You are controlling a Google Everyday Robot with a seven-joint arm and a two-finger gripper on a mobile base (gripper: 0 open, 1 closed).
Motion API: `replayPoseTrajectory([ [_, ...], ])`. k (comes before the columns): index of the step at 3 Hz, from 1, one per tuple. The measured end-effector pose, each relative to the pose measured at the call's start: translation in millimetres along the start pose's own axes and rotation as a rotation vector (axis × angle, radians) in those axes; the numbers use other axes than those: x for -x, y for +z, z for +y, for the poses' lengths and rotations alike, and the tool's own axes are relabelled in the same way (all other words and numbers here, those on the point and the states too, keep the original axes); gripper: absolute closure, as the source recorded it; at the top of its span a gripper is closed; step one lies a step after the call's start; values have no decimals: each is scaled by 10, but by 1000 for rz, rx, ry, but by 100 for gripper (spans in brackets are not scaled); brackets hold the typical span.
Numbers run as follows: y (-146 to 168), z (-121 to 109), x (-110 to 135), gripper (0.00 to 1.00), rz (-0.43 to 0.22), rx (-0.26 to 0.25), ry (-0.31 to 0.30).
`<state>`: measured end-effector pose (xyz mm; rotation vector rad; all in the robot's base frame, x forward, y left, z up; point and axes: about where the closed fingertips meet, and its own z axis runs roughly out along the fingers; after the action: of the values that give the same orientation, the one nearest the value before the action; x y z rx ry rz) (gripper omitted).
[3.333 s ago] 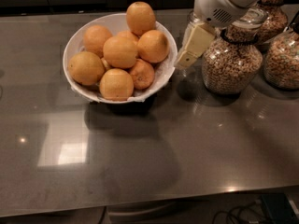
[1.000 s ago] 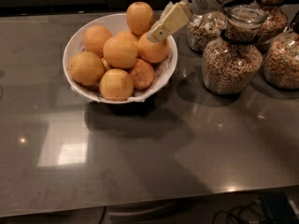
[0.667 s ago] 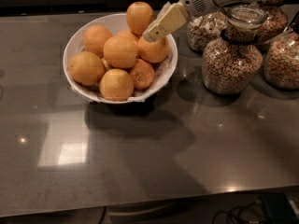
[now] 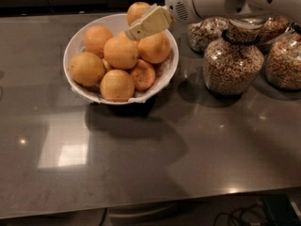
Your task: Pick orange from white bowl
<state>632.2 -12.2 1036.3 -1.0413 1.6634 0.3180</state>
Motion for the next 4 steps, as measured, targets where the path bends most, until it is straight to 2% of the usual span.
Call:
replayPoseTrajectory([
  [1,25,-33,-17,0,3,-49,44],
  [2,46,-98,-66,0,10,-72,66],
  [3,120,-146,-107,14,6,-68,76],
  [4,225,-220,-133,11,-1,-56,81],
])
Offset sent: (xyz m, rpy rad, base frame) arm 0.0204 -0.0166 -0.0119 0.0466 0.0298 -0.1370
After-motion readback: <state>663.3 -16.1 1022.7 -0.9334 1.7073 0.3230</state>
